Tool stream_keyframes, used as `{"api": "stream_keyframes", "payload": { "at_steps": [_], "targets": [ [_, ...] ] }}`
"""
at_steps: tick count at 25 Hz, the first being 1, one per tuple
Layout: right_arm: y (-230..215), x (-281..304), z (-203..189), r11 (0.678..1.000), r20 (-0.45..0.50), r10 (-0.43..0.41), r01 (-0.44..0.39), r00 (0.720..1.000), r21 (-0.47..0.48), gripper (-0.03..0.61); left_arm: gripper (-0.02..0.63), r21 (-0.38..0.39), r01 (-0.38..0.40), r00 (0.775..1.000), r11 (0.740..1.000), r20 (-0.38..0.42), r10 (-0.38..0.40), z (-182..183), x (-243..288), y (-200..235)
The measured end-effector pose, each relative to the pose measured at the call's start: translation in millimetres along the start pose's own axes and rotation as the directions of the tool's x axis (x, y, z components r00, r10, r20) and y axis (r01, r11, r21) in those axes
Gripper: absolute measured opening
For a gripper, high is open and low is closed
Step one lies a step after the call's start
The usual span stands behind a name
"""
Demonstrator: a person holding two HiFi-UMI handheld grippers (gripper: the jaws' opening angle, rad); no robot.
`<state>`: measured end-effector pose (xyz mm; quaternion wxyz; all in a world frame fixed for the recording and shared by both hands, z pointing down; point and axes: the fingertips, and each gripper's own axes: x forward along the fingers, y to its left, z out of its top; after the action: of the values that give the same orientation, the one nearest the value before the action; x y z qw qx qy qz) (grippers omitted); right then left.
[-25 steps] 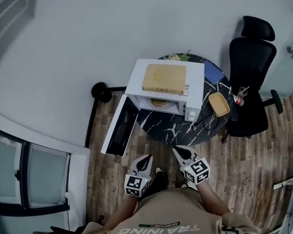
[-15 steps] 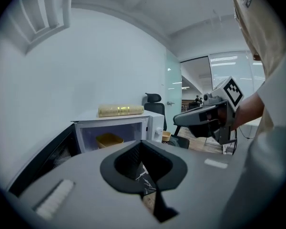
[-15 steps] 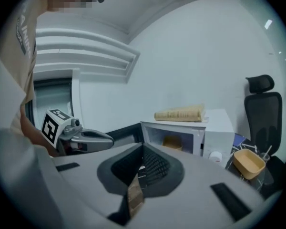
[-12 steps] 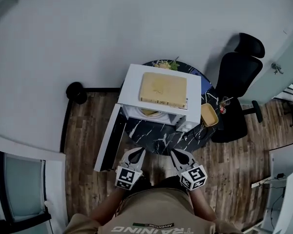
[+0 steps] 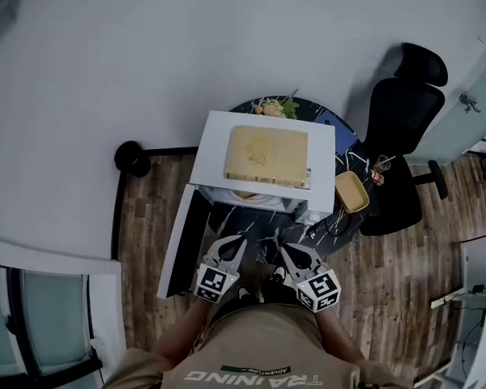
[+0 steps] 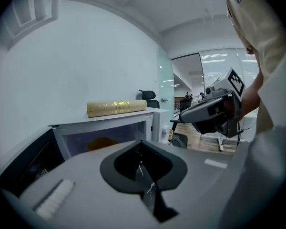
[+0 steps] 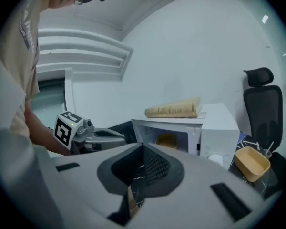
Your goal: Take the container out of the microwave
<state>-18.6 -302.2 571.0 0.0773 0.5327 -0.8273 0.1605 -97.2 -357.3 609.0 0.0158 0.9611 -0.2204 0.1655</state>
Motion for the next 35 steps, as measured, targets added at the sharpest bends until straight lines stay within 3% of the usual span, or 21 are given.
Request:
{"api": "stream_keyframes", "payload": {
  "at_steps": [3, 8, 12, 19, 25, 35],
  "targets": [
    [-16, 7, 10, 1.000, 0.012, 0.027, -0.027, 1.000, -0.010, 0.008, 0.008, 0.029, -0.024, 1.000, 0.999, -0.014, 0.024, 8, 22, 9],
    [-37, 22, 5, 0.990, -0.065, 0.046, -0.055, 0.997, -0.129, 0.009, 0.008, 0.087, -0.062, 0.996, 0.994, -0.059, 0.067, 10, 65, 18],
    [-47, 35, 6, 0.985, -0.063, 0.118, -0.125, 0.991, -0.120, 0.008, 0.008, 0.112, -0.073, 0.992, 0.991, -0.093, 0.084, 5, 94, 30],
    [-59, 36, 7, 0.980, -0.070, 0.140, -0.149, 0.988, -0.132, 0.009, 0.008, 0.152, -0.037, 0.972, 0.988, -0.225, 0.071, -37, 132, 47],
    [-63, 38, -5, 0.980, -0.101, 0.162, -0.172, 0.982, -0.102, 0.008, 0.037, 0.233, -0.008, 0.956, 0.973, -0.283, 0.075, -53, 158, 65],
    [-58, 43, -10, 0.978, -0.118, 0.185, -0.194, 0.976, -0.074, 0.008, 0.055, 0.287, 0.096, 0.924, 0.953, -0.383, 0.022, -78, 175, 73]
  ]
}}
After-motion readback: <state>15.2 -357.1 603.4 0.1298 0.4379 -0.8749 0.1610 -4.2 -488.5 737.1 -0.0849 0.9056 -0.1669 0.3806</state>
